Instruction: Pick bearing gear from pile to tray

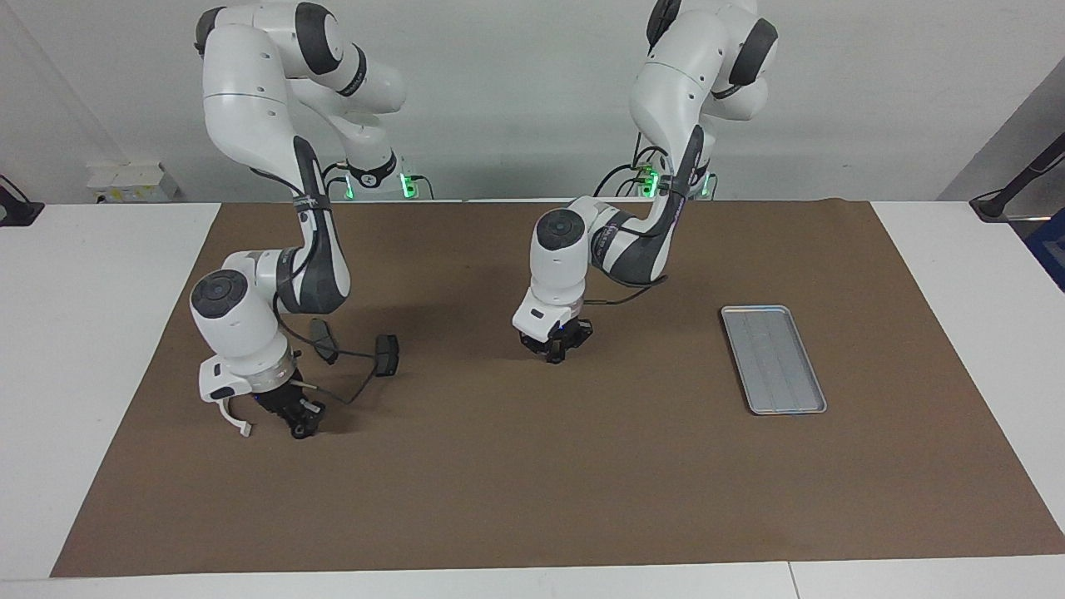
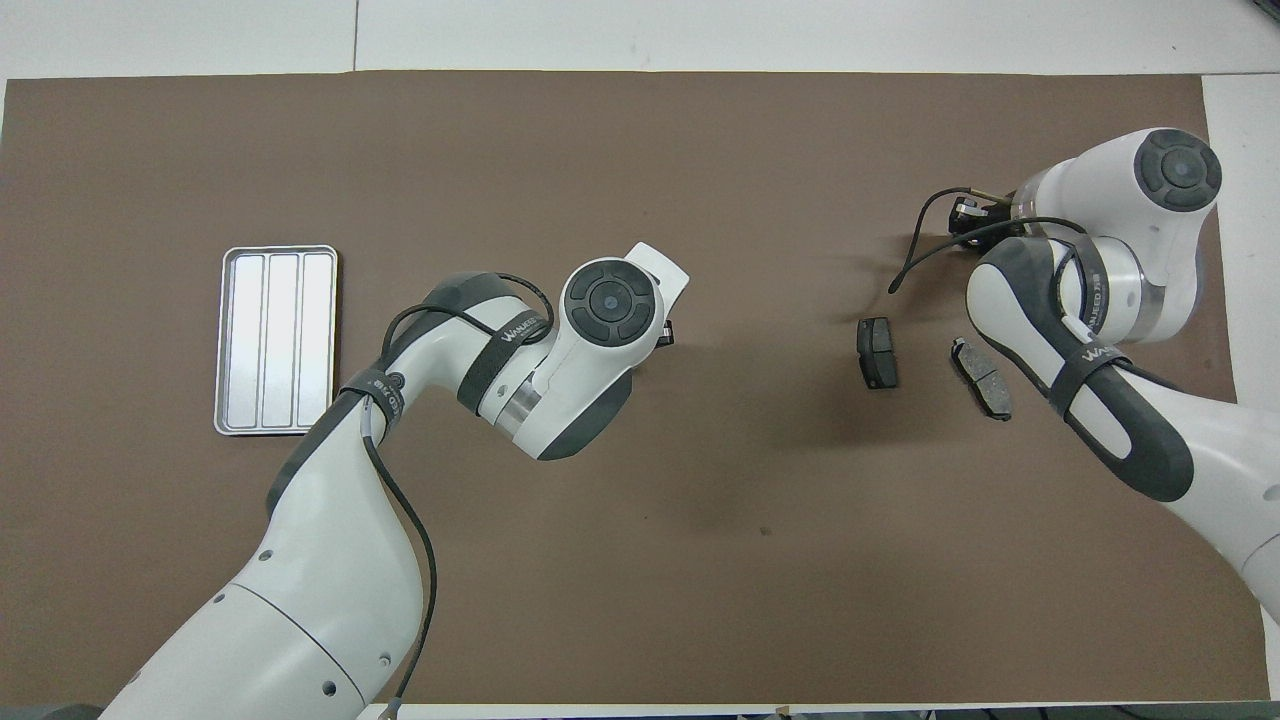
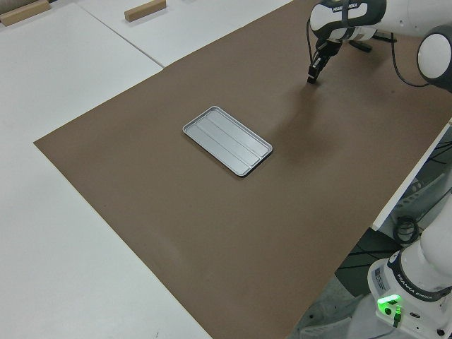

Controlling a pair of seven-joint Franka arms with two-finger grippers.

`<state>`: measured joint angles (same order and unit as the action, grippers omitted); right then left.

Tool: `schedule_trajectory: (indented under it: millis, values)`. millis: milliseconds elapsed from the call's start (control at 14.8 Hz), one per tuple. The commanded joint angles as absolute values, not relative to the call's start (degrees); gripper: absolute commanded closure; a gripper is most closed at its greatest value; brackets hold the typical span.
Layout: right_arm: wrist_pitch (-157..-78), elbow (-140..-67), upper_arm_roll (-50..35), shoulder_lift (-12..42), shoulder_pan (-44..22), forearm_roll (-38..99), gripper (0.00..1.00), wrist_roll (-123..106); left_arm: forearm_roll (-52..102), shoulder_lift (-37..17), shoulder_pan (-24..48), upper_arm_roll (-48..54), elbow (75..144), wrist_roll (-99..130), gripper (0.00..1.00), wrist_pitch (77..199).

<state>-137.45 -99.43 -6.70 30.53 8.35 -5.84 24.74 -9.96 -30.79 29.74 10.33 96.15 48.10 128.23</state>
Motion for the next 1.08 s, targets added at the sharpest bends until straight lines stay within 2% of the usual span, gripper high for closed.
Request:
schedule_trajectory:
  millis: [0,338,473,743,1014]
  values:
    - [-138.52,-100.11,-6.77,31.29,8.7,-6.06,1.0,24.87,-11.34,-31.55,30.5,8.7,93.0,49.39,1.0,126.49]
    - [-134.4,-96.34,-6.77,31.2,8.7,-6.42,1.0,23.03,-11.52,-30.5,26.38,8.7,85.88,45.55,1.0,114.82]
    - [-129.58,-93.01,-6.77,31.2,8.44,-7.73,1.0,22.76,-9.77,-25.52,23.83,8.61,86.04,39.15,1.0,110.23]
    - [-120.34,-87.11,-7.21,30.24,7.39,-9.93,1.0,21.89,-3.62,-15.4,12.78,8.61,87.36,19.4,1.0,98.82]
    - [-113.31,-84.03,-7.29,27.96,4.67,-9.67,1.0,22.06,-2.02,-11.78,-0.41,8.53,89.02,-4.86,1.0,92.64]
